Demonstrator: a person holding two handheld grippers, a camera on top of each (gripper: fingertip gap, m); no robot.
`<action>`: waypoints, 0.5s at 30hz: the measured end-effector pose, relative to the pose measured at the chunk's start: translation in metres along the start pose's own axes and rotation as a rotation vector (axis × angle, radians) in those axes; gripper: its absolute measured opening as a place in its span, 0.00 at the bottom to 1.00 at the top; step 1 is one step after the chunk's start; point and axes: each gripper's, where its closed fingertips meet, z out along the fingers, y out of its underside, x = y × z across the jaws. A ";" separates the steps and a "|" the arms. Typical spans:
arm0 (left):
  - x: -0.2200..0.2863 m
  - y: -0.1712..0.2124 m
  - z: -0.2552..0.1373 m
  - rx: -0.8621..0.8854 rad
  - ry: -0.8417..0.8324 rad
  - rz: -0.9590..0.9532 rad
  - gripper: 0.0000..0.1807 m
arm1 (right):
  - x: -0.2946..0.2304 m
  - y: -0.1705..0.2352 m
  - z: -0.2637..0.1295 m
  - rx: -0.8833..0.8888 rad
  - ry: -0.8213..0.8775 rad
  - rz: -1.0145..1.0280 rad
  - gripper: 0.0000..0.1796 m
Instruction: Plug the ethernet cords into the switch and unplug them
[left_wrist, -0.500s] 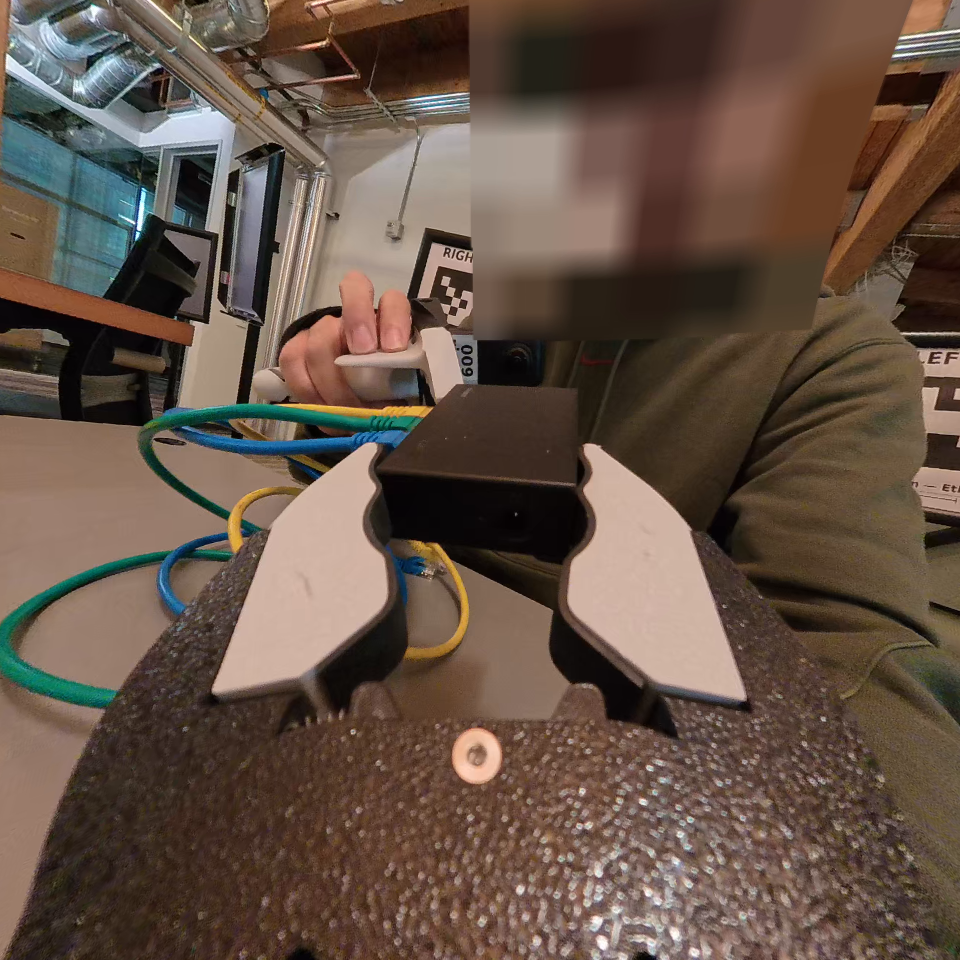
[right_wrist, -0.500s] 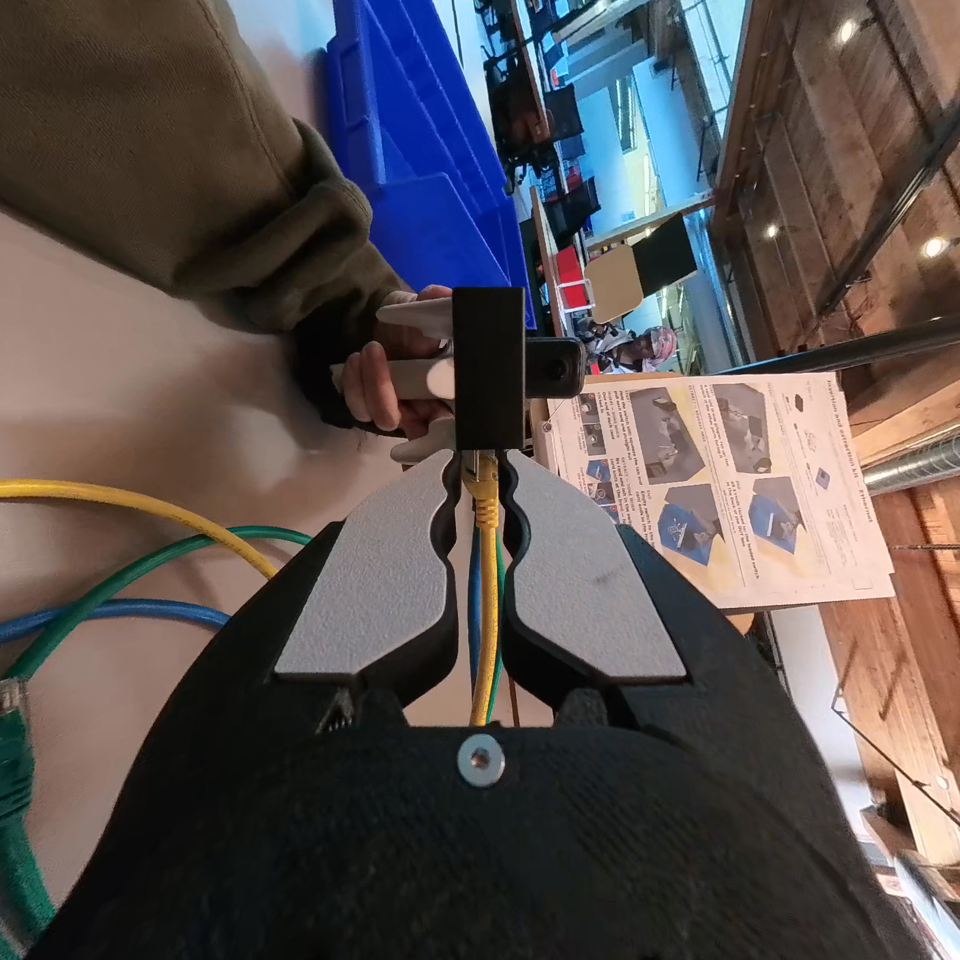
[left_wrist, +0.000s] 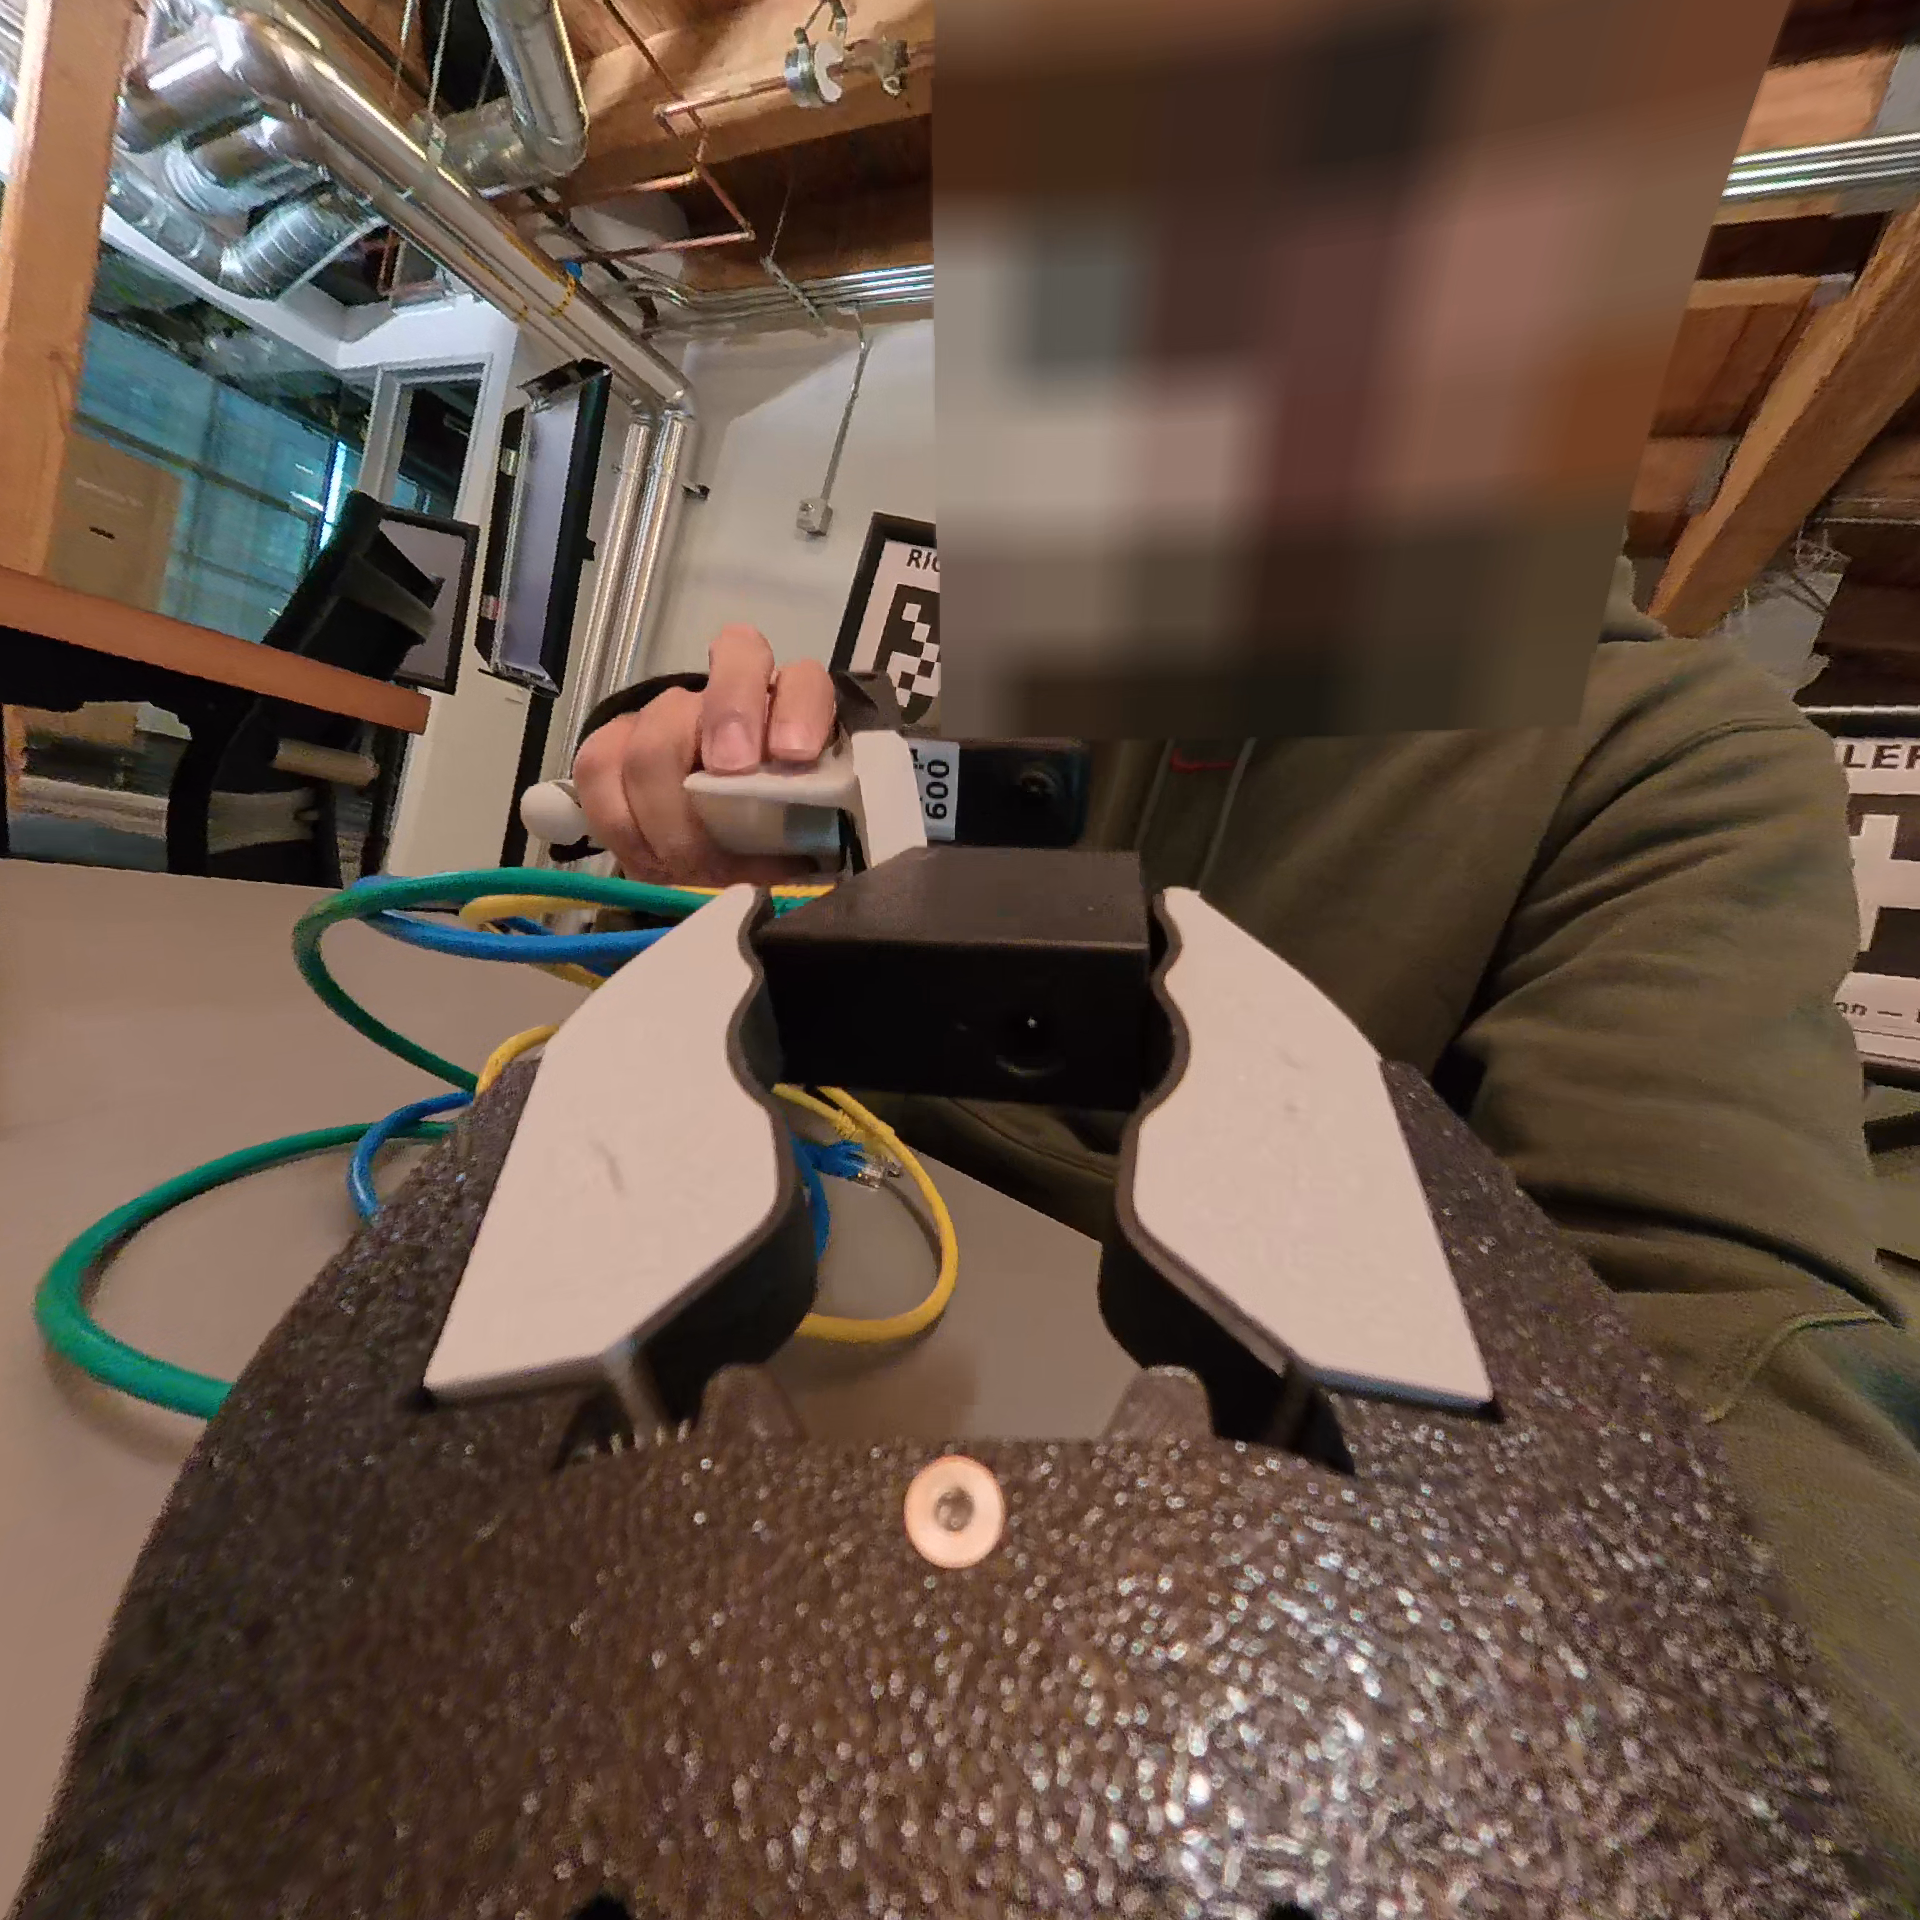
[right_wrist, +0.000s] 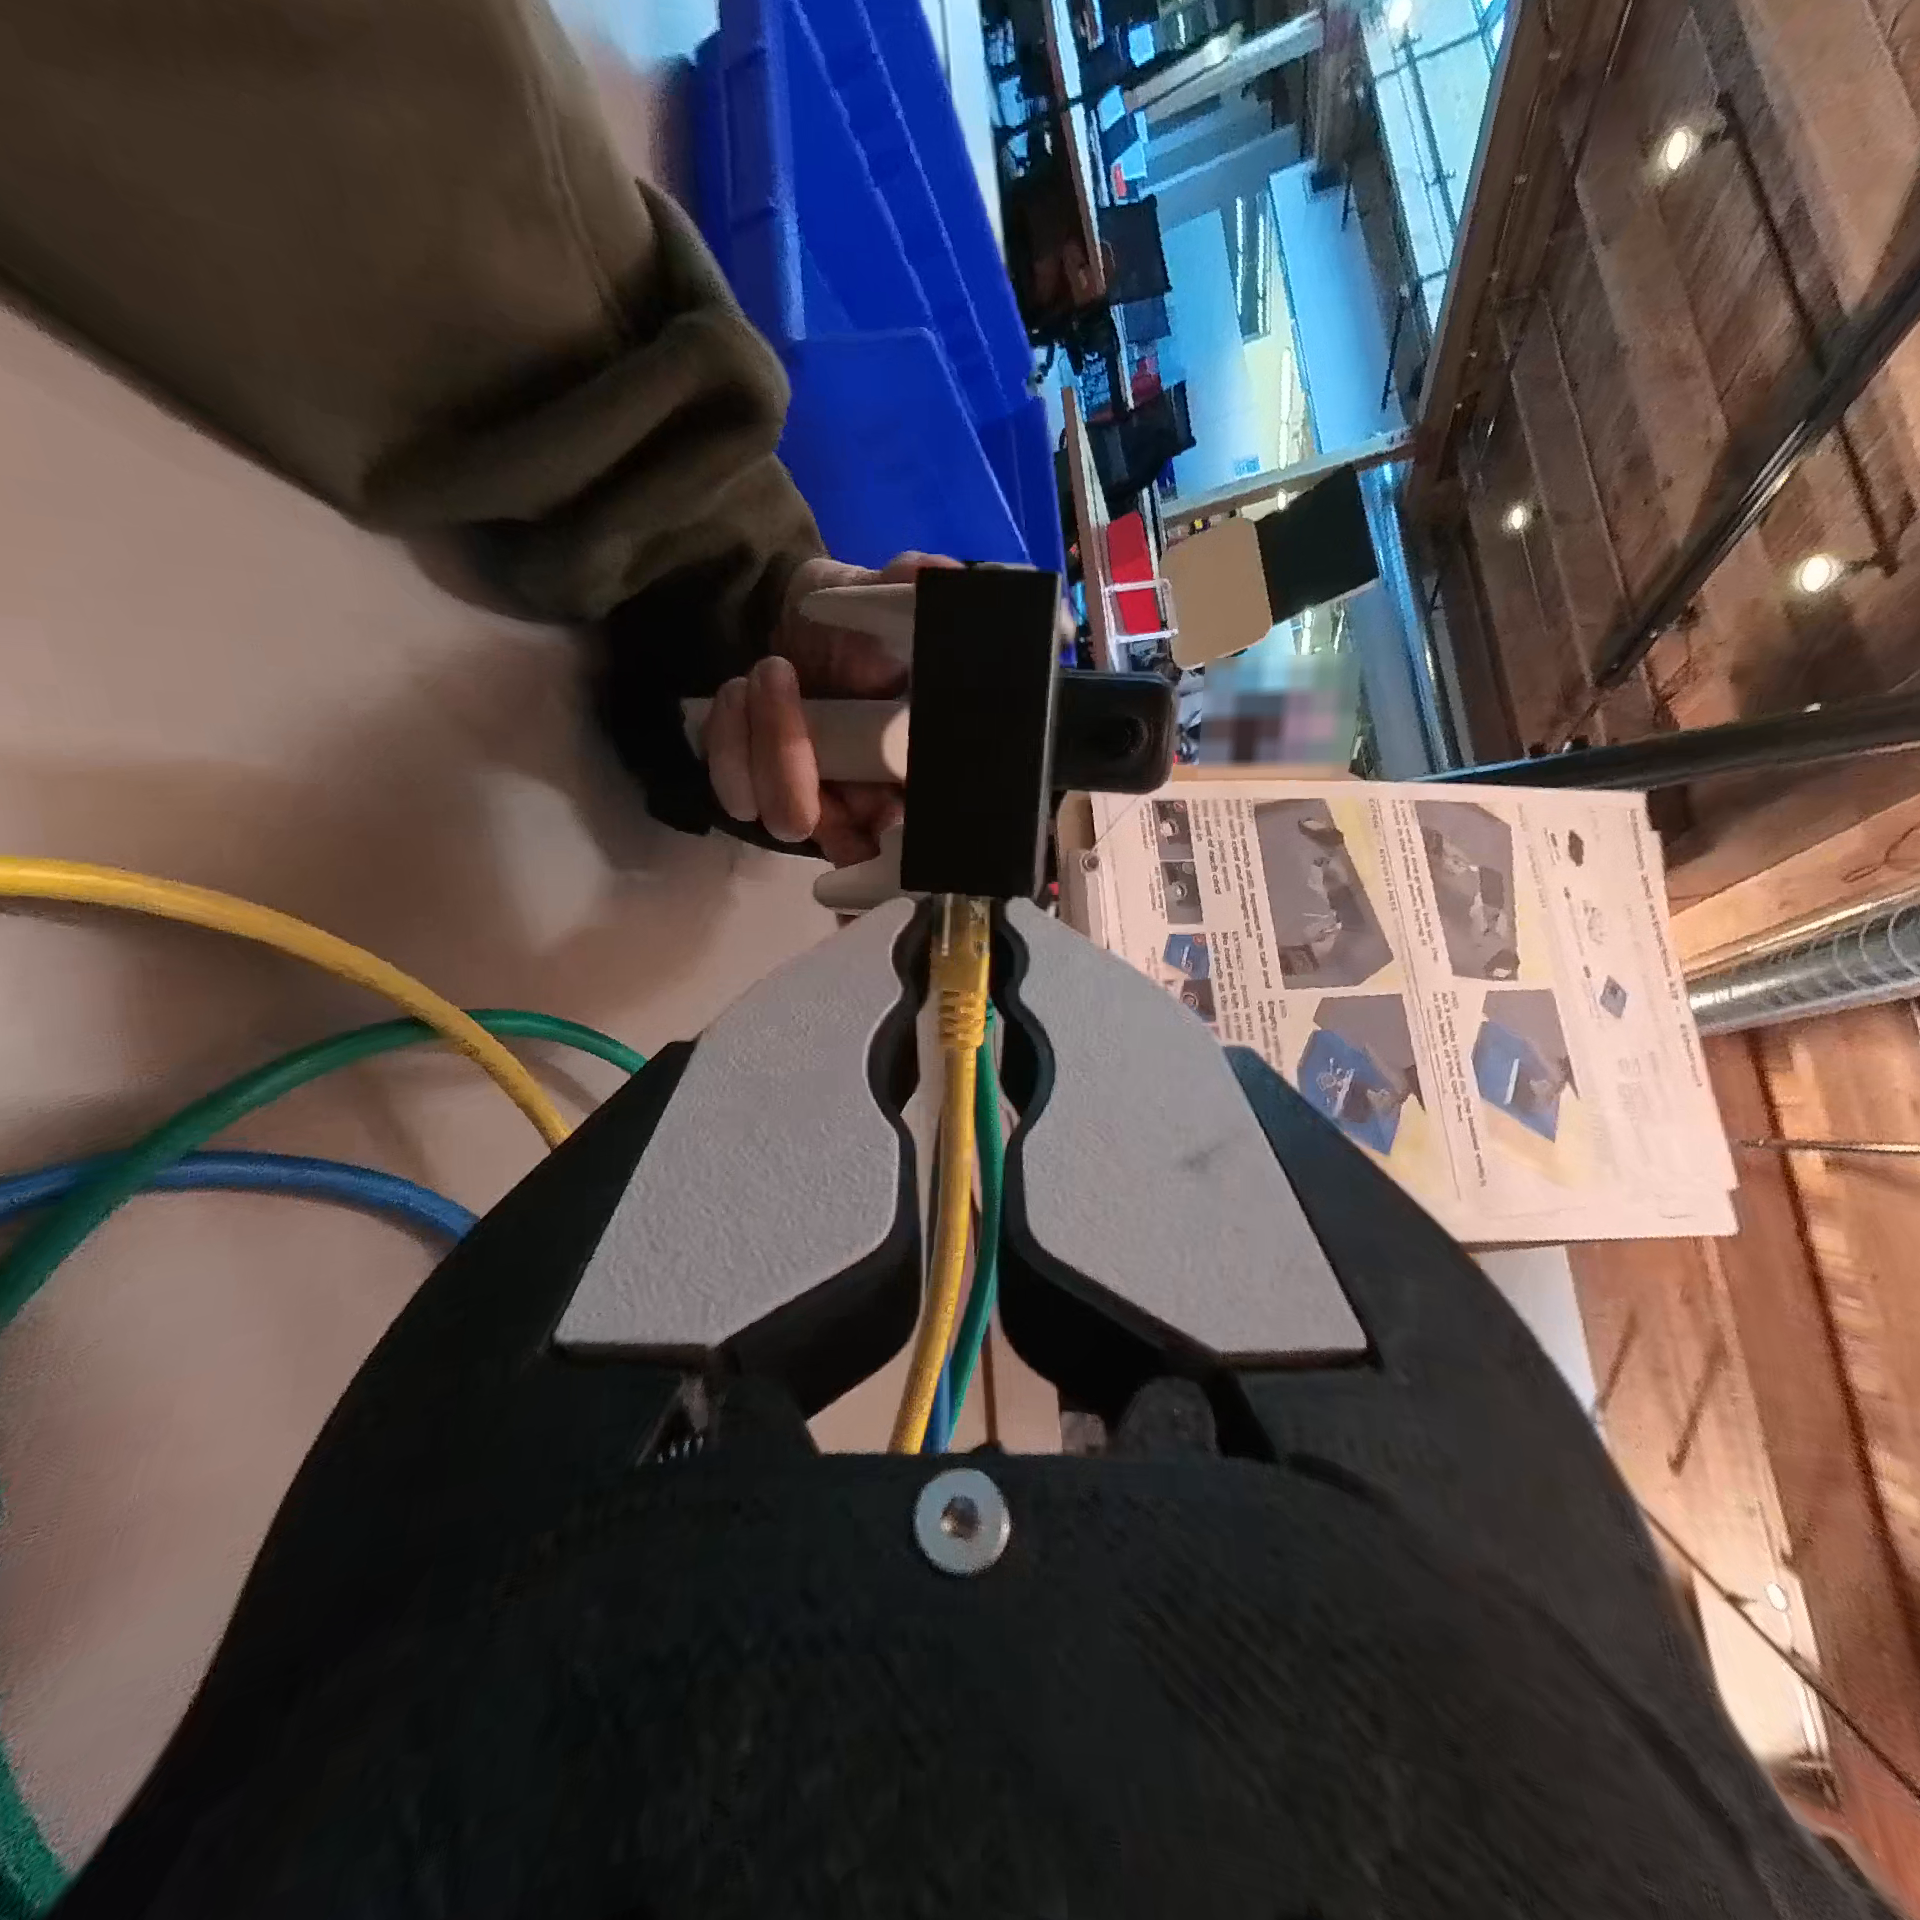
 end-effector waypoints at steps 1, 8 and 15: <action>0.001 -0.001 0.000 0.006 0.002 0.003 0.37 | -0.002 -0.001 0.001 0.002 -0.002 -0.003 0.08; -0.004 -0.001 0.000 0.004 -0.012 -0.022 0.37 | -0.003 0.005 0.007 -0.023 0.057 -0.024 0.13; -0.002 -0.002 -0.001 0.021 -0.006 -0.029 0.37 | 0.000 0.004 0.008 0.015 0.024 0.034 0.12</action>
